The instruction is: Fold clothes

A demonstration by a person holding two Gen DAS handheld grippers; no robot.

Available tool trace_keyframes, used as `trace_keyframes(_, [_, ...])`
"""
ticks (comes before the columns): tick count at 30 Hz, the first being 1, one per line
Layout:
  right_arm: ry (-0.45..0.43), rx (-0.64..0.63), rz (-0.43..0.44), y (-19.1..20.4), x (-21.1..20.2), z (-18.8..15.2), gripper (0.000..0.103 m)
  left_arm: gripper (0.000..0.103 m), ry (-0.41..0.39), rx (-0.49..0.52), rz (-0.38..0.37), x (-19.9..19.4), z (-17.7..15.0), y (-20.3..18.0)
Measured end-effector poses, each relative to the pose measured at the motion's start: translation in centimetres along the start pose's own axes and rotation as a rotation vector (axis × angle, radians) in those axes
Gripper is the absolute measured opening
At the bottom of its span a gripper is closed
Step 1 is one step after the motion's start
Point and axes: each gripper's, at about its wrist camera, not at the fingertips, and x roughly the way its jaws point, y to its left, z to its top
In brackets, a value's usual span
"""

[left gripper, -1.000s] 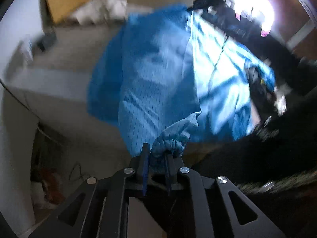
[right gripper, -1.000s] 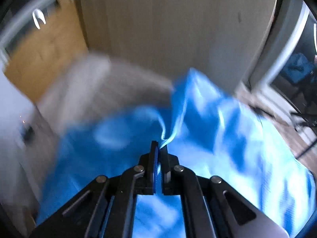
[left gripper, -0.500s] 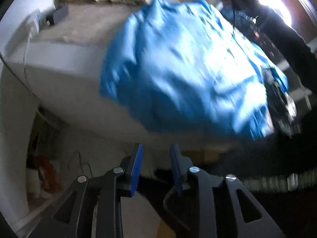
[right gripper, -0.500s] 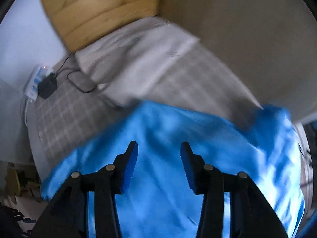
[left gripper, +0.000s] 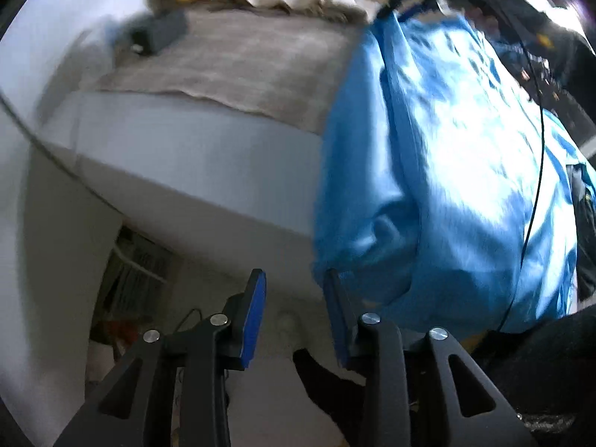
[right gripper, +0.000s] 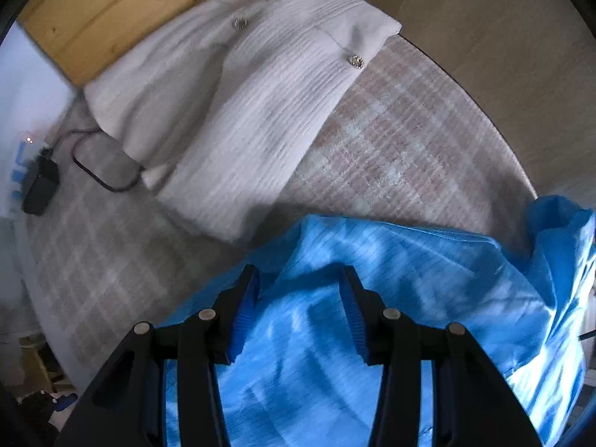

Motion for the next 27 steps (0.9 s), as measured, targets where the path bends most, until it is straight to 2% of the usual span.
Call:
trace_keyframes(2, [0.005,-0.027,-0.018,0.5,-0.1,-0.3,0.044,0.03,-0.021,0.006,-0.08,-1.0,-0.8,-0.8])
trace_keyframes(4, [0.026,-0.046,-0.05,0.9,0.7,-0.4,0.044,0.03,0.007,0.022,-0.187,-0.5,-1.4,-2.0])
trace_keyframes(5, [0.043,-0.051,-0.059,1.0,1.3,-0.3,0.044,0.031,0.028,0.035,-0.218,0.2,-1.6,-2.9])
trace_keyframes(7, [0.056,-0.031,-0.07,0.7,2.1,-0.1,0.044,0.03,0.068,0.074,-0.202,2.3,-1.7,-4.1])
trace_keyframes(11, [0.08,0.007,-0.046,-0.1,3.3,0.4,0.043,0.029,0.094,0.052,-0.326,4.6,-1.5,-4.7])
trace_keyframes(12, [0.076,0.014,-0.036,-0.2,3.3,0.4,0.038,0.027,0.1,0.052,-0.33,5.0,-1.6,-4.8])
trace_keyframes(13, [0.07,0.016,-0.033,-0.4,3.3,0.5,0.02,0.008,0.107,0.052,-0.331,5.4,-1.7,-5.0])
trace_keyframes(14, [0.063,0.018,-0.031,-0.5,3.3,0.5,0.01,0.001,0.116,0.051,-0.34,5.6,-1.9,-5.1])
trace_keyframes(15, [0.061,0.023,-0.021,-0.7,3.3,0.5,0.005,0.001,0.111,0.049,-0.352,5.2,-2.0,-5.0])
trace_keyframes(18, [0.033,0.028,0.016,-1.1,2.6,0.6,0.004,0.001,0.076,0.047,-0.364,3.4,-1.7,-4.6])
trace_keyframes(24, [-0.04,0.048,0.05,-1.3,0.5,2.1,0.002,0.001,-0.017,0.029,-0.275,-0.4,1.5,-3.2])
trace_keyframes(26, [-0.037,0.055,0.059,-0.9,1.3,3.2,0.002,0.002,-0.011,0.013,-0.278,0.1,2.3,-2.1])
trace_keyframes(27, [-0.034,0.059,0.064,-0.7,1.7,3.8,0.004,0.002,0.031,0.003,-0.271,1.2,2.5,-1.4])
